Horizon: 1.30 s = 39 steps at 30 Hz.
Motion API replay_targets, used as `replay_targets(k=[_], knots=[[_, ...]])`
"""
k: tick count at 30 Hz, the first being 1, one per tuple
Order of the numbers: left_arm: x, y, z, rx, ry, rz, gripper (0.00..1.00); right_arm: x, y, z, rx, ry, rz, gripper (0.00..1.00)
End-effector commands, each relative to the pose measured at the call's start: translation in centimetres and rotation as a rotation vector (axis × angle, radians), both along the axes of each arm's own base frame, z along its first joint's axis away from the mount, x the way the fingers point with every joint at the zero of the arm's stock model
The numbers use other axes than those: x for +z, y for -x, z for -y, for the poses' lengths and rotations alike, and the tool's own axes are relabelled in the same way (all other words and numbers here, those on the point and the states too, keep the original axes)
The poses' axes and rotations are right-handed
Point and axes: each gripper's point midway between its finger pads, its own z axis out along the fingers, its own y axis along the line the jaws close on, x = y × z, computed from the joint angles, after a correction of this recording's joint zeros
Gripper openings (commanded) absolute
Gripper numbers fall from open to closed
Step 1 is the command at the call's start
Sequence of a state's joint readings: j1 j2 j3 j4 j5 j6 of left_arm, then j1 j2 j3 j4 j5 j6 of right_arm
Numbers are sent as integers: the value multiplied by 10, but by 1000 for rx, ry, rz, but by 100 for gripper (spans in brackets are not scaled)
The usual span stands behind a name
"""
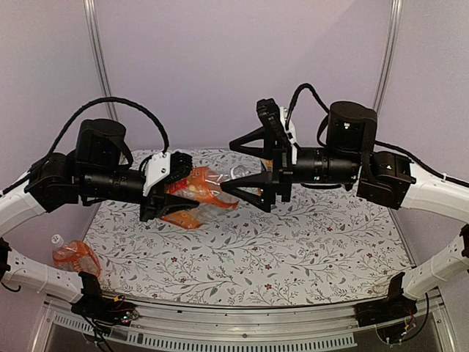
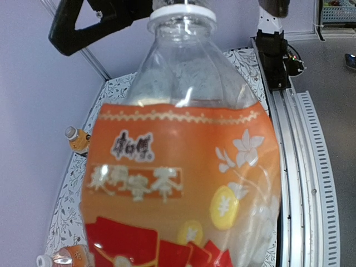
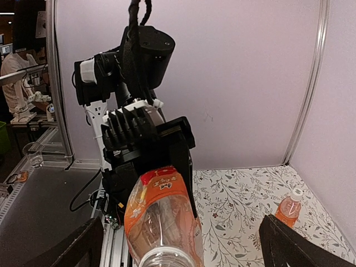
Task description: Unscrew the bottle caps
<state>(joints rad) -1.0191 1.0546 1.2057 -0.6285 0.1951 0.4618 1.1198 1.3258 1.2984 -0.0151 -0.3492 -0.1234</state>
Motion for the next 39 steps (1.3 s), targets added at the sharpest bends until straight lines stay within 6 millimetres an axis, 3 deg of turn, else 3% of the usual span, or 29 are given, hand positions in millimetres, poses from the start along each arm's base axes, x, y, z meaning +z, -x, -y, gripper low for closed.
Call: replay_targets(k=[1, 7, 14, 17, 21, 23, 26, 27, 28, 29, 30, 35, 39], knots=[[4, 3, 0, -12, 2, -11, 18, 14, 6, -11, 47, -38, 22, 96], [3, 4, -2, -5, 4, -7, 18, -8, 14, -5, 82, 3, 26, 79], [3, 4, -2, -7, 8, -4, 18, -12, 19, -2, 103, 7, 3, 57], [4, 4, -2, -7, 8, -2, 18, -15, 19, -4, 102, 9, -7, 41], [3, 4, -2, -10, 9, -5, 18, -14, 19, -7, 108, 5, -25, 12], [4, 5, -2, -11, 14, -6, 18, -17, 17, -8, 103, 11, -34, 2], [3, 4, -3, -6, 10, -3, 20, -17, 11, -7, 67, 8, -48, 0], [1, 4, -3, -3, 6, -3, 29, -16, 9, -7, 53, 7, -60, 0], [0, 3, -4, 3, 4, -1, 59, -16, 3, -6, 15, 10, -71, 0], [-1, 1, -5, 13, 4, 3, 82, -13, -1, -3, -17, 9, -84, 0], [-1, -1, -6, 27, 4, 9, 97, -19, -6, 0, -52, 38, -102, 0], [0, -16, -13, 101, 9, 74, 100, -46, -42, 31, -328, 209, -170, 0], [0, -27, -19, 160, 16, 117, 99, -72, -91, 93, -716, 343, -258, 0]])
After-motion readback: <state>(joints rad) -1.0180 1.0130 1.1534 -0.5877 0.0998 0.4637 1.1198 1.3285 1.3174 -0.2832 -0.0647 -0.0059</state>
